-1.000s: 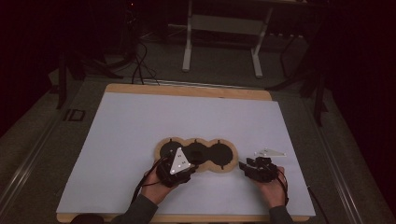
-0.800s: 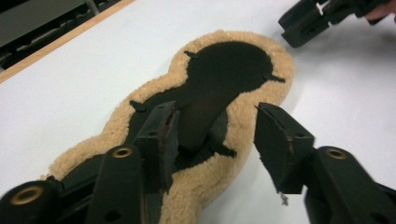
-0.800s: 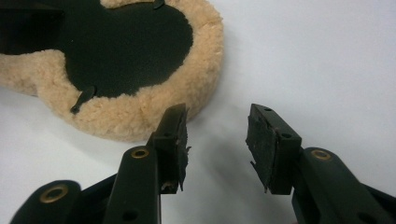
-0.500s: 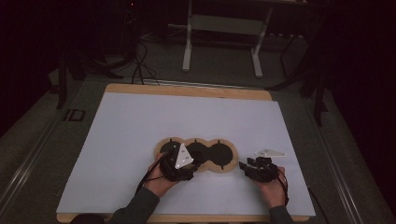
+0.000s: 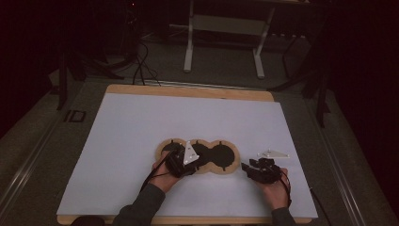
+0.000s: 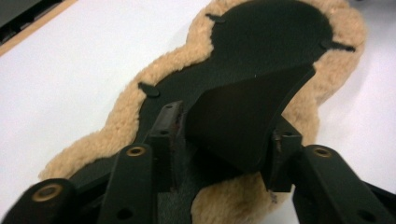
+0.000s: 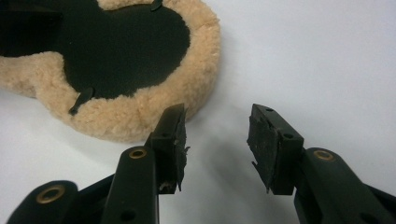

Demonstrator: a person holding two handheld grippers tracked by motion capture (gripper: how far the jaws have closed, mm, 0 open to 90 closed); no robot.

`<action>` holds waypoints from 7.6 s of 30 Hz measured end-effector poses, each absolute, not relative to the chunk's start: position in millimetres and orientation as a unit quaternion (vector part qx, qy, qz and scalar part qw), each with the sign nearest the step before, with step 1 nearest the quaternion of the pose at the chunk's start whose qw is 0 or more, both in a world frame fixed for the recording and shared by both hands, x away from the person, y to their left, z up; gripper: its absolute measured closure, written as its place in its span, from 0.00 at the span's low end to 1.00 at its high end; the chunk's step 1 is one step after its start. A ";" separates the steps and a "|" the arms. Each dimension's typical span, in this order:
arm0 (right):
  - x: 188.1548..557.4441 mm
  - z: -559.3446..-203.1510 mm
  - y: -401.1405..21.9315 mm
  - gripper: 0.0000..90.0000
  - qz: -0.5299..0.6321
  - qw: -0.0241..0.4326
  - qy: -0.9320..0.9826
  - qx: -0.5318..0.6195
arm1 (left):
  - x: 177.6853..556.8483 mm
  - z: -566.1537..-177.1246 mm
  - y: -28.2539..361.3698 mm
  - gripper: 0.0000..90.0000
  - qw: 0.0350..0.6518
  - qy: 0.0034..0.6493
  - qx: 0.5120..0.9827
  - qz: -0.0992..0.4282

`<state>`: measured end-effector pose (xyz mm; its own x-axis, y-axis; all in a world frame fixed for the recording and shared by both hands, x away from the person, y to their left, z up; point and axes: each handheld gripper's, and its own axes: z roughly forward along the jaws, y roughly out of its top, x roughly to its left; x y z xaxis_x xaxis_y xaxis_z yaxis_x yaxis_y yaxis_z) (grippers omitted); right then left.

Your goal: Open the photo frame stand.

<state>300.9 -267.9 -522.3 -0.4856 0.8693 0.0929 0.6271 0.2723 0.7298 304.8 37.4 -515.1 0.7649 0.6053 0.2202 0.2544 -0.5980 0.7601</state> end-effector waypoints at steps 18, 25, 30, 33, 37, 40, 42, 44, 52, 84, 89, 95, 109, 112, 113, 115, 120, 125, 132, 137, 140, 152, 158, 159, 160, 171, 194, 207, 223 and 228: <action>299.3 -519.9 -267.3 0.60 0.371 0.164 0.781 0.474 | 312.3 -505.5 32.2 0.74 0.373 0.244 0.865 0.230; 296.8 -516.9 -264.1 0.58 0.379 0.160 0.783 0.467 | 315.6 -502.8 33.3 0.76 0.372 0.244 0.867 0.224; 295.1 -513.1 -262.4 0.56 0.388 0.158 0.781 0.463 | 318.0 -500.5 34.1 0.78 0.371 0.240 0.870 0.221; 295.3 -511.8 -263.1 0.55 0.391 0.155 0.779 0.465 | 317.9 -501.0 35.2 0.78 0.375 0.239 0.869 0.220; 296.3 -509.5 -263.8 0.54 0.396 0.157 0.774 0.468 | 317.9 -502.4 38.6 0.78 0.388 0.241 0.863 0.216; 296.9 -506.6 -265.2 0.54 0.406 0.153 0.766 0.475 | 318.4 -502.2 40.3 0.78 0.393 0.243 0.861 0.214; 297.2 -504.0 -265.0 0.53 0.410 0.150 0.763 0.477 | 318.9 -501.8 41.9 0.79 0.399 0.245 0.858 0.212; 298.4 -501.6 -264.3 0.53 0.413 0.148 0.762 0.477 | 318.7 -501.4 45.1 0.79 0.409 0.251 0.852 0.210; 306.4 -487.3 -261.2 0.49 0.439 0.122 0.751 0.477 | 316.5 -501.3 56.6 0.79 0.441 0.256 0.836 0.202; 344.5 -463.1 -232.2 0.37 0.446 -0.024 0.734 0.511 | 310.2 -500.7 87.1 0.78 0.528 0.289 0.778 0.179; 349.3 -463.5 -227.6 0.38 0.453 -0.051 0.728 0.512 | 308.5 -500.3 90.9 0.78 0.535 0.290 0.773 0.177; 350.0 -458.9 -225.4 0.45 0.469 -0.072 0.718 0.509 | 304.7 -499.5 98.3 0.75 0.544 0.298 0.766 0.168; 350.4 -449.2 -222.1 0.62 0.490 -0.076 0.717 0.490 | 293.4 -497.9 112.0 0.54 0.520 0.300 0.790 0.125; 350.2 -447.3 -220.3 0.63 0.488 -0.071 0.721 0.487 | 292.4 -498.7 116.4 0.53 0.520 0.303 0.792 0.101; 350.1 -445.7 -219.2 0.63 0.487 -0.068 0.723 0.485 | 292.8 -499.1 117.7 0.52 0.520 0.304 0.793 0.092; 350.1 -444.5 -218.2 0.64 0.485 -0.064 0.726 0.483 | 293.8 -500.4 120.6 0.50 0.511 0.313 0.798 0.068; 349.6 -443.5 -216.3 0.64 0.481 -0.052 0.734 0.476 | 291.3 -502.4 129.5 0.48 0.496 0.324 0.804 0.041; 349.5 -442.9 -216.1 0.64 0.479 -0.049 0.739 0.472 | 285.2 -502.9 141.8 0.47 0.488 0.325 0.810 0.018; 349.8 -441.6 -215.2 0.64 0.477 -0.043 0.745 0.464 | 279.9 -500.4 165.0 0.47 0.496 0.336 0.800 0.037; 348.5 -440.4 -214.6 0.64 0.473 -0.035 0.752 0.457 | 284.0 -500.7 183.0 0.48 0.513 0.361 0.777 0.046; 347.8 -440.1 -214.3 0.63 0.472 -0.030 0.756 0.453 | 286.1 -501.5 188.4 0.47 0.517 0.372 0.769 0.052; 345.4 -437.9 -212.9 0.63 0.463 -0.010 0.774 0.432 | 291.5 -504.1 204.2 0.46 0.526 0.405 0.743 0.080; 344.5 -436.6 -212.2 0.63 0.459 -0.002 0.782 0.422 | 291.3 -504.3 215.7 0.46 0.535 0.423 0.726 0.086; 344.1 -436.4 -211.9 0.63 0.459 -0.001 0.783 0.420 | 291.5 -504.4 217.0 0.46 0.537 0.424 0.724 0.087; 344.1 -436.4 -211.9 0.63 0.459 -0.001 0.783 0.420 | 291.5 -504.4 217.0 0.46 0.537 0.424 0.724 0.087; 337.8 -434.9 -212.6 0.62 0.443 0.018 0.807 0.391 | 294.0 -508.4 220.8 0.40 0.527 0.430 0.727 0.095; 327.3 -444.5 -219.8 0.61 0.421 0.051 0.840 0.338 | 304.6 -528.0 217.9 0.42 0.489 0.446 0.749 0.029; 326.4 -460.0 -228.5 0.60 0.420 0.054 0.841 0.336 | 304.1 -526.1 203.7 0.58 0.476 0.403 0.781 0.018; 338.5 -471.9 -233.8 0.54 0.402 0.093 0.837 0.359 | 312.3 -512.5 180.4 0.59 0.460 0.398 0.786 0.110; 343.6 -473.1 -232.7 0.51 0.402 0.119 0.832 0.363 | 318.7 -508.1 173.1 0.59 0.452 0.394 0.789 0.133</action>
<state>343.6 -232.7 -473.1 -0.7074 0.7004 0.0945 0.5090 0.4121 0.7558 318.7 173.1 -508.1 0.6542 0.7422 -0.1453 0.5012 -0.2815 0.8183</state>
